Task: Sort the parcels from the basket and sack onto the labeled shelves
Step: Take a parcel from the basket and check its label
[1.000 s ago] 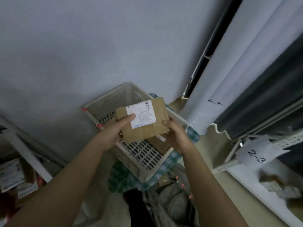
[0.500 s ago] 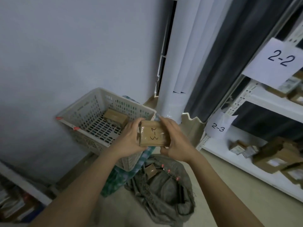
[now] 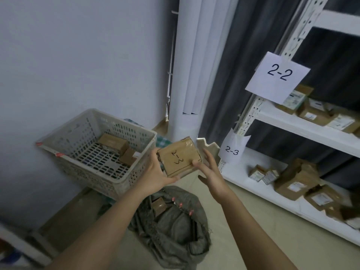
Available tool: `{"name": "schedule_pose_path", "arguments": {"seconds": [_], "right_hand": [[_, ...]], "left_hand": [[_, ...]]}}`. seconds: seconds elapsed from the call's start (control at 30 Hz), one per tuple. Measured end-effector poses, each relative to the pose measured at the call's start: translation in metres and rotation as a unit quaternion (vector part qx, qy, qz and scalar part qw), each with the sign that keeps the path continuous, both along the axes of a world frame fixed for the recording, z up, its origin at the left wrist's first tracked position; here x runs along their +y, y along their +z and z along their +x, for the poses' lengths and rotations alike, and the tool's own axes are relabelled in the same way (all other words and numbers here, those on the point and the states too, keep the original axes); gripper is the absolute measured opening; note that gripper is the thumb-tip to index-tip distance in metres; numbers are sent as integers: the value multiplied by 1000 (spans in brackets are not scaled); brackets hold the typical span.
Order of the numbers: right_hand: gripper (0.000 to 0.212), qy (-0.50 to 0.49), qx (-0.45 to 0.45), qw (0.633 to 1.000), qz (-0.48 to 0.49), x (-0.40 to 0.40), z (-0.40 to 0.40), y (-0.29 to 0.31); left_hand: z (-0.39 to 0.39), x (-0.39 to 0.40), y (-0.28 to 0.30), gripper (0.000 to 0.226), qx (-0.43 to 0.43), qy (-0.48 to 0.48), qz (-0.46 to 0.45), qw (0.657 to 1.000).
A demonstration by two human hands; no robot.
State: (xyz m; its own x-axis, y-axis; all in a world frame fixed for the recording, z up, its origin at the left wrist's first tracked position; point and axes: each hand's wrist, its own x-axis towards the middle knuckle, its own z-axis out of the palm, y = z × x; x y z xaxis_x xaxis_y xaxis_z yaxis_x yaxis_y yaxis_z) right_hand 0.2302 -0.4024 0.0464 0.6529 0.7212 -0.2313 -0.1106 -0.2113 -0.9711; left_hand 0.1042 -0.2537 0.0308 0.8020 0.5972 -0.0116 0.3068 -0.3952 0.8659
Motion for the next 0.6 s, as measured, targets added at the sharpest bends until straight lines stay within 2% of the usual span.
{"name": "schedule_pose_path", "arguments": {"seconds": [0.17, 0.27, 0.33, 0.5, 0.6], "right_hand": [[85, -45, 125, 991, 19, -25, 3, -12], [74, -105, 251, 960, 73, -48, 5, -25], [73, -141, 293, 942, 84, -73, 12, -31], [66, -227, 336, 911, 73, -139, 38, -46], [63, -293, 327, 897, 60, -171, 49, -59]], "left_hand": [[17, -42, -4, 103, 5, -12, 85, 996], [32, -70, -13, 106, 7, -57, 137, 989], [45, -85, -22, 106, 17, -105, 150, 983], [85, -125, -42, 100, 68, -248, 153, 954], [110, -153, -55, 105, 92, -320, 146, 932]]}}
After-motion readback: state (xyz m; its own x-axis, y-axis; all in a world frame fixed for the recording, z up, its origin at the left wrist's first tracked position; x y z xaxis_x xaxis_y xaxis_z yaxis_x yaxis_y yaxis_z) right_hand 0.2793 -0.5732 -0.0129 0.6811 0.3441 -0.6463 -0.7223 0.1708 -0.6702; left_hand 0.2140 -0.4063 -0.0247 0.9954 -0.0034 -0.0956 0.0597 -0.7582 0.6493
